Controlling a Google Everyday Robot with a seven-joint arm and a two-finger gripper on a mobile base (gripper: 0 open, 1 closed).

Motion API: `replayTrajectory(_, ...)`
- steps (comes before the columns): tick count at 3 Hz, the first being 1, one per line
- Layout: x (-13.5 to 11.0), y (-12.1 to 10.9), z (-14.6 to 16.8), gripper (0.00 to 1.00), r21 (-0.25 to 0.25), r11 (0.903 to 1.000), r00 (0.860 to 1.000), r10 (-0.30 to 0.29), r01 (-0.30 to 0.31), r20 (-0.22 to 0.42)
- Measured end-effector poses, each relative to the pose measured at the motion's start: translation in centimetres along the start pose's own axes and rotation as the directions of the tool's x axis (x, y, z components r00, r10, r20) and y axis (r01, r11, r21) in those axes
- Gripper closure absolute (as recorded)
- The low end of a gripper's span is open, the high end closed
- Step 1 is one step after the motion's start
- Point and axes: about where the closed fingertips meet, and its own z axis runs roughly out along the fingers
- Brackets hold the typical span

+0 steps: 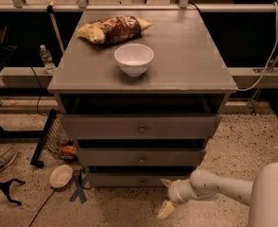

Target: Open bottom drawer

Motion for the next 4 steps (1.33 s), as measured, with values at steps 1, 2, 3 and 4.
replayTrajectory(1, 0.3, -2.2, 1.7, 0.00, 0.028, 0.9990, 0.998, -0.037, 0.036, 0.055)
replayTrajectory(2, -0.7, -4.7, 3.2, 0.00, 0.073, 0.9926, 0.990, -0.104, 0.097, 0.099)
replayTrajectory(3, -0.7, -4.7, 3.2, 0.00, 0.073, 0.9926, 0.990, -0.104, 0.097, 0.099)
replayTrajectory(4, -0.3, -6.0, 3.7, 0.00, 0.076, 0.9872, 0.985, -0.147, 0.140, 0.089)
